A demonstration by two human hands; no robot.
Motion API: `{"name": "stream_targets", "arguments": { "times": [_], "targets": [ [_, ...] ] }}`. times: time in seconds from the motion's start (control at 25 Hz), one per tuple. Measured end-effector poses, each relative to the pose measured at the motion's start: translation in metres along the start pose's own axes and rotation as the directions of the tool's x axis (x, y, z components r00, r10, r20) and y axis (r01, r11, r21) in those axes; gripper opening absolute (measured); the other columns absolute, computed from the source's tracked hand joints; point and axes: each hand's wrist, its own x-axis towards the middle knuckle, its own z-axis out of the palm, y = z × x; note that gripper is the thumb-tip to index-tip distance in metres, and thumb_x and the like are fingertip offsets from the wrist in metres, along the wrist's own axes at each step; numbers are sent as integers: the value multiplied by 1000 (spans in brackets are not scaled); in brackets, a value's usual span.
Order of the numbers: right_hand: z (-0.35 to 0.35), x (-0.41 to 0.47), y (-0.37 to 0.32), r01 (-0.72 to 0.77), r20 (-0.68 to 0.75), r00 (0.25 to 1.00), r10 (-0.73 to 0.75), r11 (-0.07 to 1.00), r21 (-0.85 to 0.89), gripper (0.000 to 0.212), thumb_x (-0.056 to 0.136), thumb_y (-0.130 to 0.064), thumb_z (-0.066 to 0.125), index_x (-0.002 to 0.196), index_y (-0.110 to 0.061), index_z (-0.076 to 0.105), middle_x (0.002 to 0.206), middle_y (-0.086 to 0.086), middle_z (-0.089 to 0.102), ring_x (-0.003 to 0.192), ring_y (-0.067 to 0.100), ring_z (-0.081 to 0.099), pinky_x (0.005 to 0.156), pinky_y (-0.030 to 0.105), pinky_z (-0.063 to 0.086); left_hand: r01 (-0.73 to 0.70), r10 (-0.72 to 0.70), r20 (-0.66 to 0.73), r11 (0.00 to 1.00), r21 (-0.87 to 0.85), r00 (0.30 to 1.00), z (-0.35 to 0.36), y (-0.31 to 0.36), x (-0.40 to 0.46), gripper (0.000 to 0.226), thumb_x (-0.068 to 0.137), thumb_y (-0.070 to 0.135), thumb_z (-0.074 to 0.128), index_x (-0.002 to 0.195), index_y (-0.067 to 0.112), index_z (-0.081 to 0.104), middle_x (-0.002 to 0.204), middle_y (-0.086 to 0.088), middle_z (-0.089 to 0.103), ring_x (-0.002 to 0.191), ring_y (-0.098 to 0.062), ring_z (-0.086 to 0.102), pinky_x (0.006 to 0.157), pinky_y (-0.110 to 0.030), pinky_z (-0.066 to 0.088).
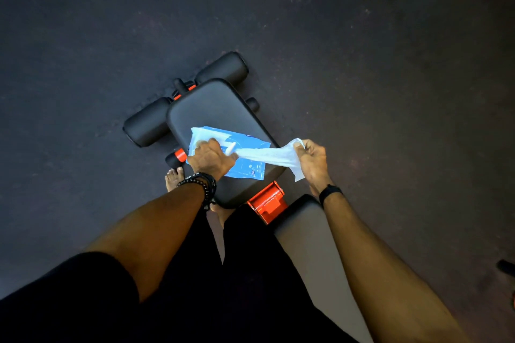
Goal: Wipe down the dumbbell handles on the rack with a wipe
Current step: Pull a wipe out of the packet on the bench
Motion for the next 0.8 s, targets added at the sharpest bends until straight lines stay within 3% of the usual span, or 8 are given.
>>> {"name": "stream_targets", "arguments": {
  "times": [0.16,0.24,0.32,0.44,0.56,0.72,0.8],
  "targets": [
    [-13,-2,-16,44,-64,997,-39,997,69,27,97,-2,53,73,-14,58,65,-4,53,53,-3,48,56,14,42,45,-46,8,997,56,999,3,7,2,68,91,64,51,133,10,48,137,-17,47,121,-34,54,96,-42,42],
    [-28,2,-22,8,-88,996,2,992,123,27,96,-4,54,73,-15,60,62,-4,57,59,8,53,58,23,45,54,-55,3,996,77,998,0,11,3,68,92,63,50,134,10,47,136,-17,47,121,-33,54,95,-42,42],
    [-38,3,-28,-23,-52,998,30,989,143,25,96,-5,55,74,-15,62,57,-7,60,53,9,55,53,23,46,54,-55,23,997,62,998,-3,11,2,67,91,62,53,133,10,47,136,-17,47,123,-33,52,98,-42,42],
    [-34,-5,-46,2,68,998,-5,999,47,14,95,-5,57,84,-4,65,67,2,57,51,1,53,53,18,45,5,2,101,998,-70,995,-10,4,-2,63,86,57,64,128,12,53,137,-14,50,125,-32,52,102,-39,44],
    [-21,-21,-79,53,275,960,-62,998,41,6,94,-3,60,88,-3,62,67,9,53,50,8,55,46,17,45,-51,79,118,974,-222,990,-41,-3,-9,47,83,44,72,120,18,57,128,-8,59,117,-28,58,97,-33,46],
    [-8,-29,-134,241,476,860,-184,968,-62,7,90,-7,67,84,-7,62,69,2,54,60,6,47,55,17,40,-199,213,11,928,-315,977,-103,-5,-18,45,82,28,77,122,18,60,111,-3,65,111,-26,60,91,-30,46],
    [-4,-33,-168,362,526,815,-242,922,-136,19,90,-13,68,75,-11,58,66,0,49,57,4,40,53,18,33,-283,277,-73,876,-391,958,-142,-5,-28,49,78,18,82,123,14,62,108,-4,65,102,-21,62,91,-28,47]
  ]
}}
